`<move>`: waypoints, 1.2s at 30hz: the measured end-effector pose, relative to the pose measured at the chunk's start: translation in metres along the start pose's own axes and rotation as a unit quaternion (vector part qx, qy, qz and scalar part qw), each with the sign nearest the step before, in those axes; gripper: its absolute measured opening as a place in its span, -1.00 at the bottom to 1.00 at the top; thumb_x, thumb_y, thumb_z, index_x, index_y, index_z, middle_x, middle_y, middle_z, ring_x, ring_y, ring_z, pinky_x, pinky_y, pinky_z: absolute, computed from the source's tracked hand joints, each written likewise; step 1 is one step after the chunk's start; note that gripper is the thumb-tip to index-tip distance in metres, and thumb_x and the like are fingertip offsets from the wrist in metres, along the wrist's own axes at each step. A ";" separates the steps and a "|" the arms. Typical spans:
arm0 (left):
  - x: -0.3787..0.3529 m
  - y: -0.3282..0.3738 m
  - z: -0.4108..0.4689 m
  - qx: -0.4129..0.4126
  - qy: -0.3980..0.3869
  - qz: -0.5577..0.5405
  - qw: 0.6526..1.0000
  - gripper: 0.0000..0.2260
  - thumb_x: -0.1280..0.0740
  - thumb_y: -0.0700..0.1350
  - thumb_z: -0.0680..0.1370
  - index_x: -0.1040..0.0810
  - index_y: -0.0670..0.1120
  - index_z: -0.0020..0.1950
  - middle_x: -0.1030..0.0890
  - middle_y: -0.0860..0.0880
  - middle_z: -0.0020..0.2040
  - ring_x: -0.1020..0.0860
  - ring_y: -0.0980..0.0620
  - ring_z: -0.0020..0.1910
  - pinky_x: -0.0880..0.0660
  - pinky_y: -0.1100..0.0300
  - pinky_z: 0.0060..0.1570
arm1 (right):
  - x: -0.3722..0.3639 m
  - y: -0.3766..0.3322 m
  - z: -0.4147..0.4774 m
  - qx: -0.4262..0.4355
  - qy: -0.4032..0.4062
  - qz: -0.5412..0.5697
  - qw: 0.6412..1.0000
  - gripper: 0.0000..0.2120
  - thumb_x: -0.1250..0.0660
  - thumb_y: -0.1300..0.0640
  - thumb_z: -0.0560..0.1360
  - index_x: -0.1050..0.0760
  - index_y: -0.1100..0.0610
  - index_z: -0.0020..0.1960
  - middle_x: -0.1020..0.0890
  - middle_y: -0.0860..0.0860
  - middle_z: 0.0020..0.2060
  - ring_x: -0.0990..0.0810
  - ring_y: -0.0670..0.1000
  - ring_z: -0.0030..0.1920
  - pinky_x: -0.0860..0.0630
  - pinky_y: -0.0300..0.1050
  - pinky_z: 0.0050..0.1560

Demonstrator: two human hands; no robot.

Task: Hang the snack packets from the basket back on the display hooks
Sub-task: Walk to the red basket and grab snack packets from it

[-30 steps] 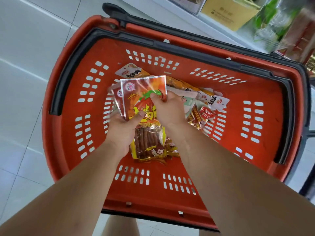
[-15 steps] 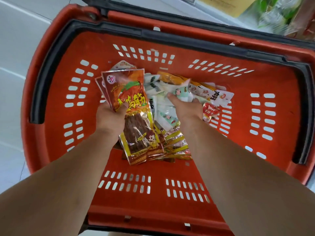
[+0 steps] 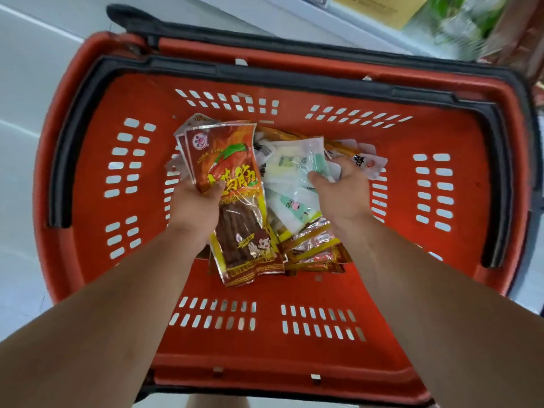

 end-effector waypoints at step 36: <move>0.142 0.293 -0.345 -0.131 -0.154 0.062 0.977 -0.93 -0.41 -0.02 0.64 -0.66 0.09 -0.04 -0.75 -0.06 -0.05 -0.70 -0.11 -0.01 -0.55 0.07 0.04 | 0.282 -0.321 -0.273 0.197 -0.370 -0.208 0.884 -0.83 -0.59 0.10 0.46 -0.64 -0.01 0.01 -0.65 -0.17 -0.04 -0.60 -0.25 -0.08 -0.49 -0.20 -0.01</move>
Point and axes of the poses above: each hand's wrist, its own z-axis towards the middle knuckle, its own x-axis out of the back of the hand, y = z × x, the point moved 8 cm from there along z, towards the middle knuckle
